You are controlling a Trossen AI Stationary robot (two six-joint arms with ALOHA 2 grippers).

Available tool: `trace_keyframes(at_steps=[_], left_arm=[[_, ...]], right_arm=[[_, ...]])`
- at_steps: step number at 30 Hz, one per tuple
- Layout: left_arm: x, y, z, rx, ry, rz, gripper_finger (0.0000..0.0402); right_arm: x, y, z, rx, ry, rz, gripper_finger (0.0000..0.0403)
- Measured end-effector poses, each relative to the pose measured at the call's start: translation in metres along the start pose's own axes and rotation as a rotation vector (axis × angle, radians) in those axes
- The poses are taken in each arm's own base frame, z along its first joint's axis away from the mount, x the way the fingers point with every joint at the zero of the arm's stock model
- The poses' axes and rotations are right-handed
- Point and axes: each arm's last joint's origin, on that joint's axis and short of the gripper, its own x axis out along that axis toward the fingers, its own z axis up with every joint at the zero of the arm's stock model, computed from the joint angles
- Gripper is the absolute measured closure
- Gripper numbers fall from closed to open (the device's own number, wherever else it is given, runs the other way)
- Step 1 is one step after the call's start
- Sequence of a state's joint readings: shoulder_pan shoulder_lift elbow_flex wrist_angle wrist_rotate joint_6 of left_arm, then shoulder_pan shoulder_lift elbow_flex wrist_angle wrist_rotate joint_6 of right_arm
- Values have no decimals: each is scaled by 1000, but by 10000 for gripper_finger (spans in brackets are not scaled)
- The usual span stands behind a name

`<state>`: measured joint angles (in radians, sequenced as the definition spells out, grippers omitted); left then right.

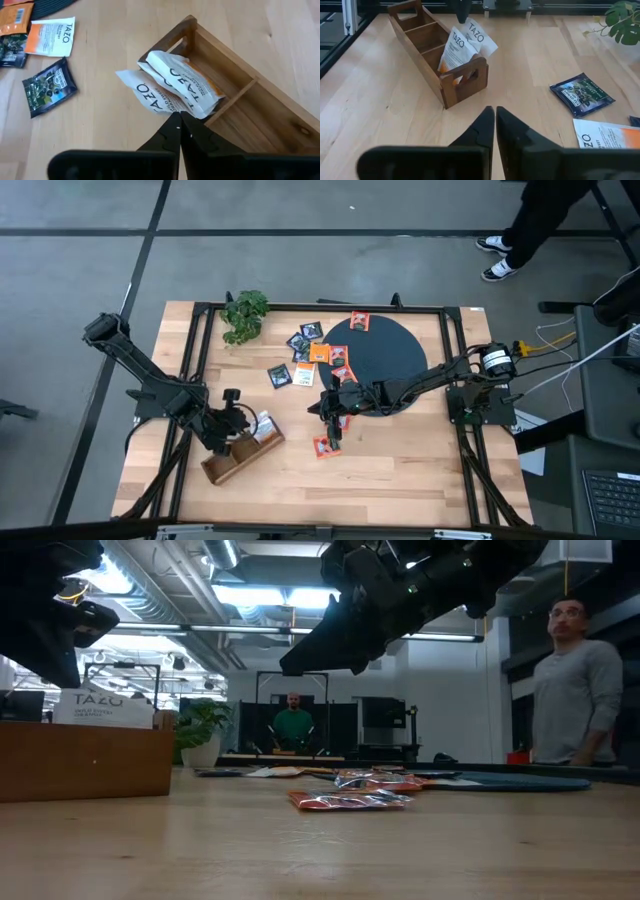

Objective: Pick & Place Tea
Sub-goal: Put the white tea bag into the right section of the wooden organizer

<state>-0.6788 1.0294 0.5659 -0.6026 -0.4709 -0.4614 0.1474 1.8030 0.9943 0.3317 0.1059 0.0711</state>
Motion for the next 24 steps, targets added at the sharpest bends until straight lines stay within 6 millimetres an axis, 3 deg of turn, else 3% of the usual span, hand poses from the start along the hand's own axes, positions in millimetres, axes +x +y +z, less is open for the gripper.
trace_keyframes(at_steps=[8,13,17,24], left_arm=[[-5,0,2,-129,3,-59,397],[-21,-2,18,-239,-29,-159,399],[-31,2,32,-210,-133,-78,399],[-6,34,51,-224,-114,40,399]], right_arm=[[0,0,-1,-18,15,1,395],[0,0,-4,-30,41,4,388],[0,0,-8,-67,87,24,380],[-2,-2,-22,-66,211,18,393]])
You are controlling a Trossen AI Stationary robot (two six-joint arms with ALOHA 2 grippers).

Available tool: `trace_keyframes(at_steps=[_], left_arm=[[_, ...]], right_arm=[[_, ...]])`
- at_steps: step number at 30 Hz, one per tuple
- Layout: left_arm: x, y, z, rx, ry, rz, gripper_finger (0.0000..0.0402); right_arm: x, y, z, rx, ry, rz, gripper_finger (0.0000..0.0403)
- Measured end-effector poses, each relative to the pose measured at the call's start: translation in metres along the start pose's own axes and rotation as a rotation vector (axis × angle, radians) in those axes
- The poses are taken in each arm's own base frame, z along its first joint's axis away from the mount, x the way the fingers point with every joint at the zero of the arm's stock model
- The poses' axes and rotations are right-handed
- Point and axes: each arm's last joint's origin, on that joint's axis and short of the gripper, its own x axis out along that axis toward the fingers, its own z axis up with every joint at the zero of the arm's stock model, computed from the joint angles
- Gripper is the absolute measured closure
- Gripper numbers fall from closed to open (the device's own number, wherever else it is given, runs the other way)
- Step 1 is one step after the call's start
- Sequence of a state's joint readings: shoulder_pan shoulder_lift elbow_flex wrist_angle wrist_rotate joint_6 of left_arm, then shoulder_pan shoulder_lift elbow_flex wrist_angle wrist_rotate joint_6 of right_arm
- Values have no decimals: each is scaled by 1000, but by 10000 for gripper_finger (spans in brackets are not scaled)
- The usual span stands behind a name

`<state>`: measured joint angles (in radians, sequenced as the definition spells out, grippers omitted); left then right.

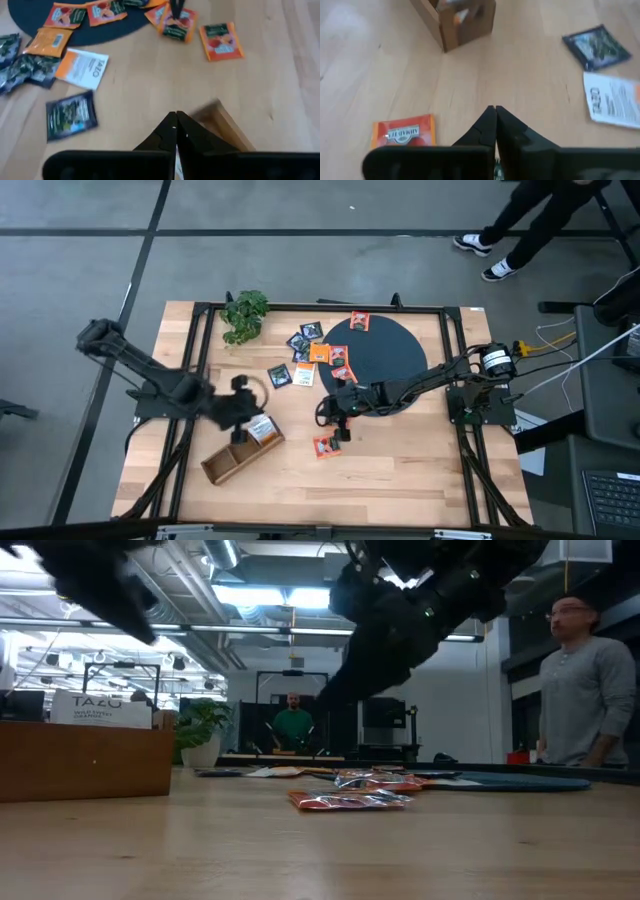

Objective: Pick & Place Tea
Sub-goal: Put the white tea bag into the right section of the wooden organizer

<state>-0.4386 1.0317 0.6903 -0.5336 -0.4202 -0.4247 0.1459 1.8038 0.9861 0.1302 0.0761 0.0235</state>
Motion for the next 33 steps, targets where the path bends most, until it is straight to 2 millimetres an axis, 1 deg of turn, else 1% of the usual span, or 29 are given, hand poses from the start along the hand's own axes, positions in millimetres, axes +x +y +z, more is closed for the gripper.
trace_keyframes(at_steps=[2,4,7,11,15,18,20,25,27,30,33], left_arm=[[12,9,9,5,-3,-22,400],[25,19,18,7,-11,-58,400],[42,37,27,5,-5,-68,399],[60,58,41,17,7,-13,400],[78,67,55,89,43,22,398],[91,73,62,103,70,37,399],[102,77,65,100,72,48,400],[126,80,61,220,102,71,394],[134,81,59,250,116,121,389],[141,84,56,270,141,227,376],[145,85,51,272,179,240,353]], right_arm=[[0,0,-9,28,6,15,397],[-5,0,-20,79,-6,28,398],[-21,0,-29,157,-103,33,393],[-45,-3,-47,243,-202,-61,385],[-60,-7,-59,281,-237,-150,390],[-60,-10,-59,238,-236,-166,395],[-59,-11,-52,202,-248,-167,396],[-59,-12,-41,121,-259,-200,385],[-60,-13,-40,101,-267,-224,380],[-60,-14,-40,106,-269,-234,379],[-60,-14,-41,111,-266,-235,381]])
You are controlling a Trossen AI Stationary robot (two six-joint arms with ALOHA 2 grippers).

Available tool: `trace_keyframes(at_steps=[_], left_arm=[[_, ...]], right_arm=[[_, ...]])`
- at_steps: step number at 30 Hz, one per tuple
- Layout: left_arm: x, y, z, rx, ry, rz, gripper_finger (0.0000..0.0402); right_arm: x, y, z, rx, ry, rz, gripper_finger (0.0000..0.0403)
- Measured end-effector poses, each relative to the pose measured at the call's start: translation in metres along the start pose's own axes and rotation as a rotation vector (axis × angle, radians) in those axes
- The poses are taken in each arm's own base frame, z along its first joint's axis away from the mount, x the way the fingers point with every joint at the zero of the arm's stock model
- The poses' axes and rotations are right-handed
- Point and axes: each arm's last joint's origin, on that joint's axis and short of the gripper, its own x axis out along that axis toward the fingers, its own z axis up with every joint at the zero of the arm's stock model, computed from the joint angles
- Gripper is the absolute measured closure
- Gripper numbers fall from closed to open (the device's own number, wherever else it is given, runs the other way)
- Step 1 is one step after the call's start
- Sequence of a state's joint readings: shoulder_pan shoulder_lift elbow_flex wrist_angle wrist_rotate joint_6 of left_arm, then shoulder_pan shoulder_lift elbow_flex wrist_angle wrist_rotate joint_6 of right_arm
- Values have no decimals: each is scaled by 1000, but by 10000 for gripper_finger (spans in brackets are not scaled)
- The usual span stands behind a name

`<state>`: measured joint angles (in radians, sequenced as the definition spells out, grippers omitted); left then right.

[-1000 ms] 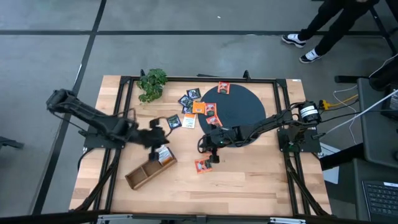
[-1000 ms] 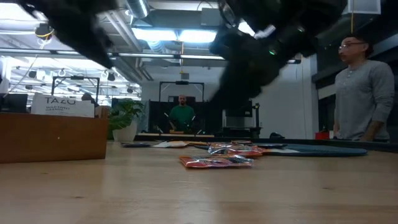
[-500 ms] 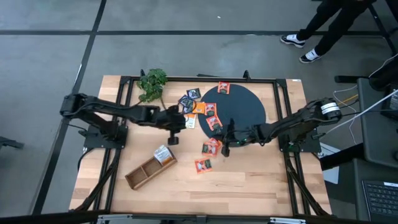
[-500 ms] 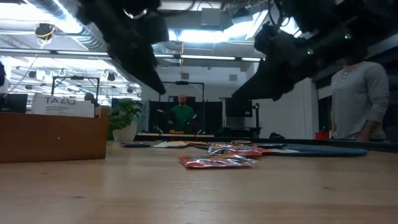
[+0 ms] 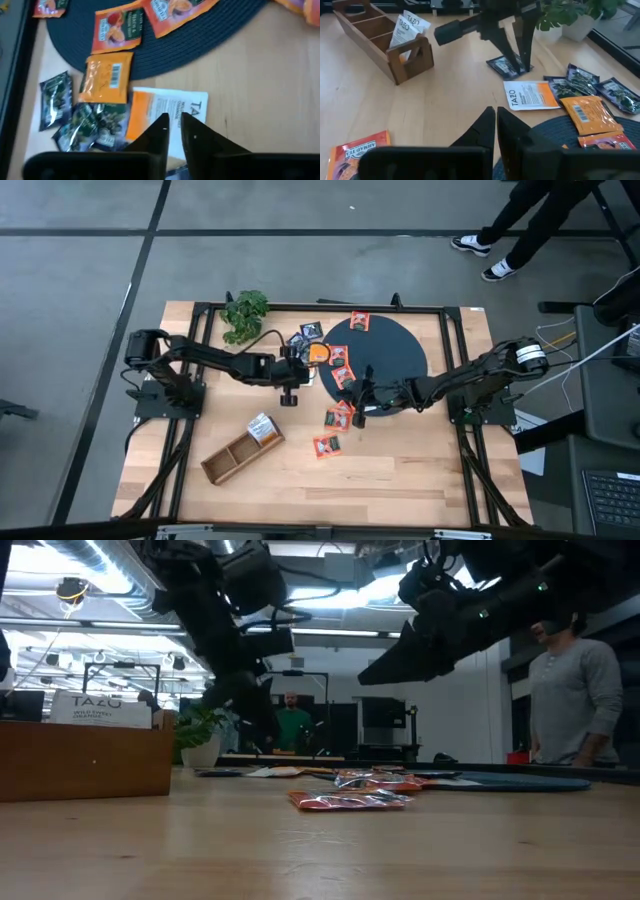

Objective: Pick & Place Tea
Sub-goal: Put the white tea bag into the right section of the wooden organizer

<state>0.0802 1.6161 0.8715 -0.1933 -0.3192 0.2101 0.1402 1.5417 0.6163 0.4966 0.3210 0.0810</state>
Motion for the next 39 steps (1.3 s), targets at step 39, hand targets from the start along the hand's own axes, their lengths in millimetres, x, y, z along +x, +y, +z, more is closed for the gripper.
trace_keyframes(at_steps=[39], left_arm=[[42,-7,-25,58,186,-88,247]], right_arm=[[2,-3,6,6,-26,-11,373]])
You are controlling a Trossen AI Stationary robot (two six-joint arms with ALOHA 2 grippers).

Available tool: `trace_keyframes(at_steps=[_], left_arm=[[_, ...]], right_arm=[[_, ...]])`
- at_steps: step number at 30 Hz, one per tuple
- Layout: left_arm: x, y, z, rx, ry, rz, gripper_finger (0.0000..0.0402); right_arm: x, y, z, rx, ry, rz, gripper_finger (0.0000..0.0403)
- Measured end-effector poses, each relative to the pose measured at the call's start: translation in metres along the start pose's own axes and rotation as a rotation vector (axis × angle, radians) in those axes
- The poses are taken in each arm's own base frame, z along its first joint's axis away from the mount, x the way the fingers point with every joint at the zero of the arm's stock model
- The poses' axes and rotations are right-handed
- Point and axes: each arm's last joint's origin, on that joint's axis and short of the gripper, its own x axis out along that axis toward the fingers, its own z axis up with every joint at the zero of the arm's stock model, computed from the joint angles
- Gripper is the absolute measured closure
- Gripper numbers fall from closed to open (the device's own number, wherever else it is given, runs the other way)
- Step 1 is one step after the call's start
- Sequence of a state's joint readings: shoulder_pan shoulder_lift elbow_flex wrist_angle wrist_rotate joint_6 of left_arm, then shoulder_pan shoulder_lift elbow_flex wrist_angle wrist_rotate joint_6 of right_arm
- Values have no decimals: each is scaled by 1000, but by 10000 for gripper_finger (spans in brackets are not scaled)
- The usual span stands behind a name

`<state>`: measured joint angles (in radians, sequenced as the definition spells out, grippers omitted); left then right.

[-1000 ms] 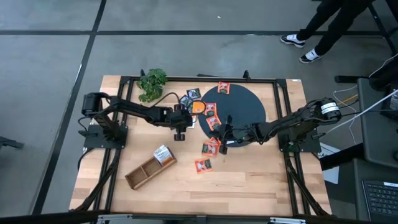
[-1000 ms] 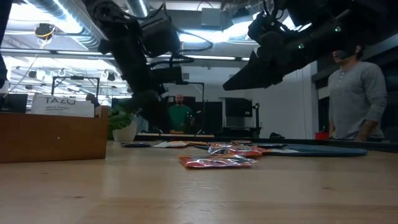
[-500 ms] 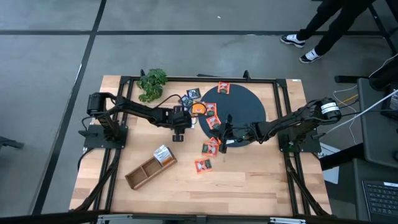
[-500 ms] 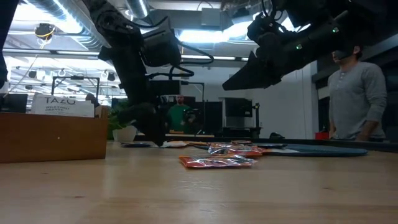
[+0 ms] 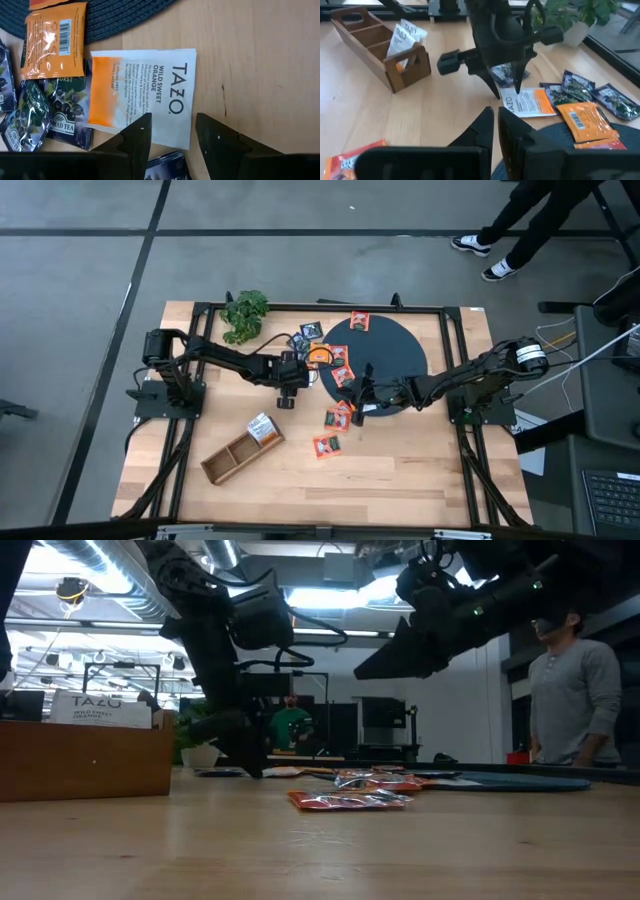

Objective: Pick & Place Tea
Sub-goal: Put the white tea bag into the right section of the wooden organizer

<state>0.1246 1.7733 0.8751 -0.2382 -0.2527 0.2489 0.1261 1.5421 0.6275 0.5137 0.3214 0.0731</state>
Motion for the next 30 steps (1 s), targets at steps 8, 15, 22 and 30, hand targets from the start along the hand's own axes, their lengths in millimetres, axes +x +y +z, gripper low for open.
trace_keyframes(at_steps=[8,15,22,30], left_arm=[[0,-1,-1,-1,0,-13,303],[1,-1,-1,-25,0,-27,389],[2,-1,-1,-61,-1,-47,400],[0,-4,-4,-118,25,-152,400]], right_arm=[[1,1,4,1,-10,1,373],[1,1,4,2,-10,1,373],[1,1,4,3,-10,4,373],[1,1,0,90,40,58,373]])
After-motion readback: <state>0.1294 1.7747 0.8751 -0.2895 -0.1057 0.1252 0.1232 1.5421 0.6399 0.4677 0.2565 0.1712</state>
